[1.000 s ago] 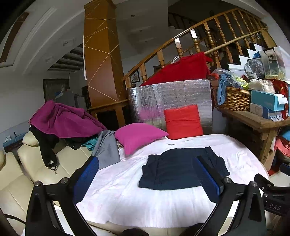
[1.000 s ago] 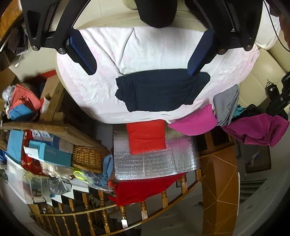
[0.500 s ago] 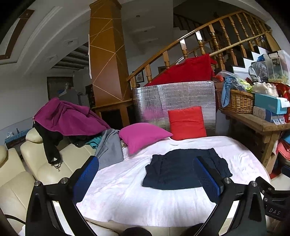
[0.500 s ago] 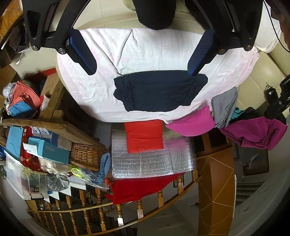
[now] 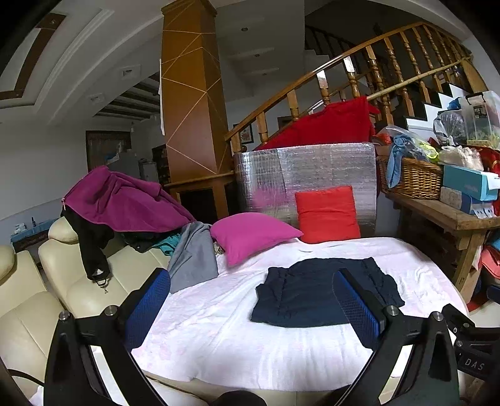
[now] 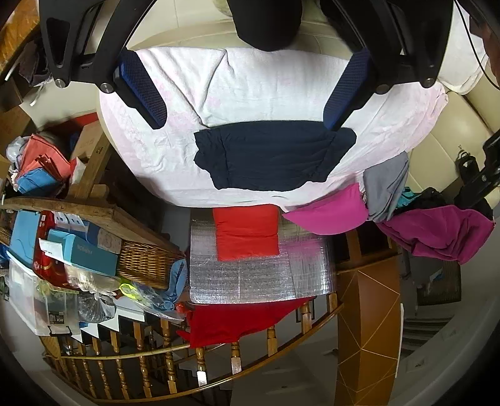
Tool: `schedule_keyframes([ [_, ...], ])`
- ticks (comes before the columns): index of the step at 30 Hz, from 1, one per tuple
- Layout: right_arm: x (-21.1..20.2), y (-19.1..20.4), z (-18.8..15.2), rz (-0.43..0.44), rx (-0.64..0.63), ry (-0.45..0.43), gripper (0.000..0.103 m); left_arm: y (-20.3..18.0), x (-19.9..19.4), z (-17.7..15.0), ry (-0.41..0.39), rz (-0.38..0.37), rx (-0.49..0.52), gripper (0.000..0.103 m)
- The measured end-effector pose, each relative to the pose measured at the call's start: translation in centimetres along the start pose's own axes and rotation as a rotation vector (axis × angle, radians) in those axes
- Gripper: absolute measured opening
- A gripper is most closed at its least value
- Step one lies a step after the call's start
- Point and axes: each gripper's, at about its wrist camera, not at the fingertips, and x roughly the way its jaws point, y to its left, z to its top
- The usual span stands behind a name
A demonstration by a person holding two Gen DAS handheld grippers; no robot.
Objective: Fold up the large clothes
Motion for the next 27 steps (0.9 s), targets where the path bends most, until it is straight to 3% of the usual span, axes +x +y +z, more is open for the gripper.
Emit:
schedule_keyframes([
  [27, -0.07, 0.58, 0.09, -0.010, -0.001, 0.004, 0.102, 0.97, 0.64, -0.36, 0.008, 0.007, -0.024, 0.103],
])
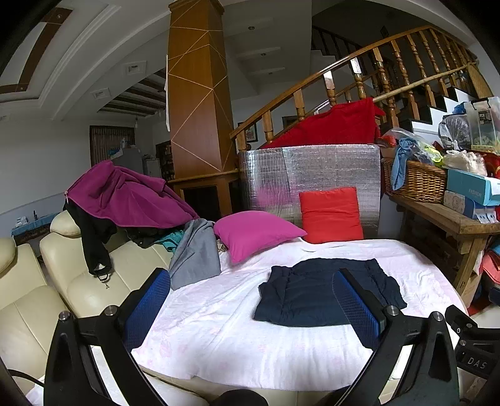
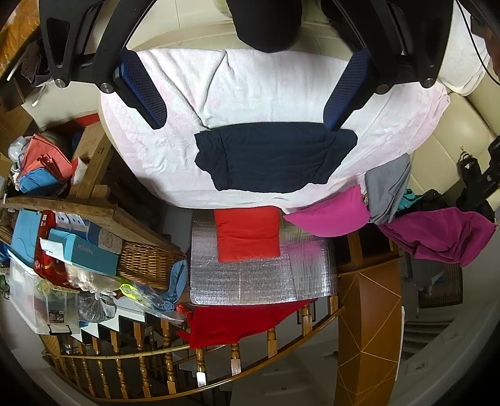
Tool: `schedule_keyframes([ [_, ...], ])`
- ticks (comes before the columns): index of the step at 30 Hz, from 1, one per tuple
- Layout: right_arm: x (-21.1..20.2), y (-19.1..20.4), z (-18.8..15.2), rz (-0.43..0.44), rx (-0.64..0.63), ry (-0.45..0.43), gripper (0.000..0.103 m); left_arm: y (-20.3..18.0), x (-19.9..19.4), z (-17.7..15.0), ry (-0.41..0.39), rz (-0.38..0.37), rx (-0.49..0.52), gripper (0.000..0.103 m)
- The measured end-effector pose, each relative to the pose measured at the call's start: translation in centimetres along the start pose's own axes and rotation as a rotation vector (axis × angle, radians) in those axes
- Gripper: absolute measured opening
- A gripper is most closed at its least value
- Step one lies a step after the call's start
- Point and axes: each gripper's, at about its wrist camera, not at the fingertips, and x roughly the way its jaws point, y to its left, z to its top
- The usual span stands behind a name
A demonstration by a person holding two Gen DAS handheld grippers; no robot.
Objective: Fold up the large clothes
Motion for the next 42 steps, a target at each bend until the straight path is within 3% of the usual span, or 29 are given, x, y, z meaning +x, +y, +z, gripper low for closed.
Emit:
schedule_keyframes([
  [42, 0.2, 0.3, 0.4, 0.008, -0.027, -0.002, 0.102, 1.5, 0.5, -0.1, 0.003, 0.010, -0.024, 0.103],
])
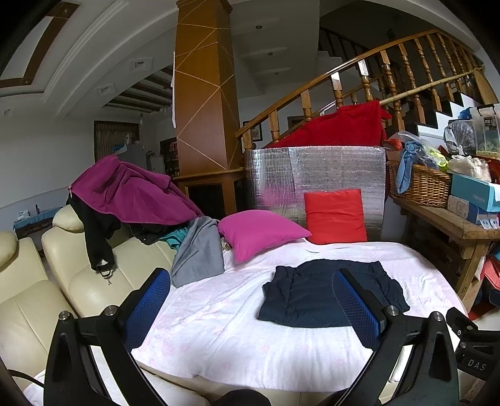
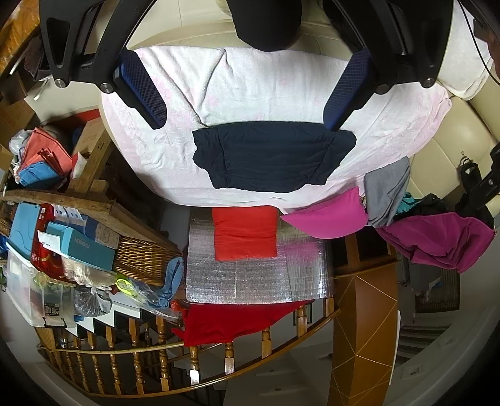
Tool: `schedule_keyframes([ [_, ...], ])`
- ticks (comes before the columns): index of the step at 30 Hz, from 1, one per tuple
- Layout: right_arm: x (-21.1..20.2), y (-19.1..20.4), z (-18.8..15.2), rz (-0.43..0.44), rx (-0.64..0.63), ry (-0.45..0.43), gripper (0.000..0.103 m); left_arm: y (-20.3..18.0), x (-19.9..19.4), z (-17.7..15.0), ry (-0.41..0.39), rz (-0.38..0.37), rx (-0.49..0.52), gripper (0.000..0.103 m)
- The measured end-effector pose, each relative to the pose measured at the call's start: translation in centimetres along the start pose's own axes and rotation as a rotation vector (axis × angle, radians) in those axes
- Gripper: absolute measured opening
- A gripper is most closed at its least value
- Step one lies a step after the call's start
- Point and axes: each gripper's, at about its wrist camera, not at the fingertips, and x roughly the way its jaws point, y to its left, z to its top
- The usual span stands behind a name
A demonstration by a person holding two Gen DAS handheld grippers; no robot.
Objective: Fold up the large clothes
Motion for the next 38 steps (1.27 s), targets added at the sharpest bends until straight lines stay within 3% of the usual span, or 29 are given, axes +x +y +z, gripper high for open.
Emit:
schedule_keyframes([
  [27, 3.4, -1.3, 2.2, -0.003, 0.003, 0.018, 0.102, -0.4, 3.4, 0.4, 0.053, 0.030, -0.003, 0.103],
  [35, 8.8, -2.8, 4.6, -0.027, 0.012, 0.053, 0.102, -1.0, 8.8, 0.1, 0.107, 0.025, -0.015, 0.103],
  [38, 12.5, -4.6, 5.8, -0.069, 0.026, 0.056, 0.102, -0.7, 13.9, -0.4, 0.179, 0.040, -0.035, 0.103],
])
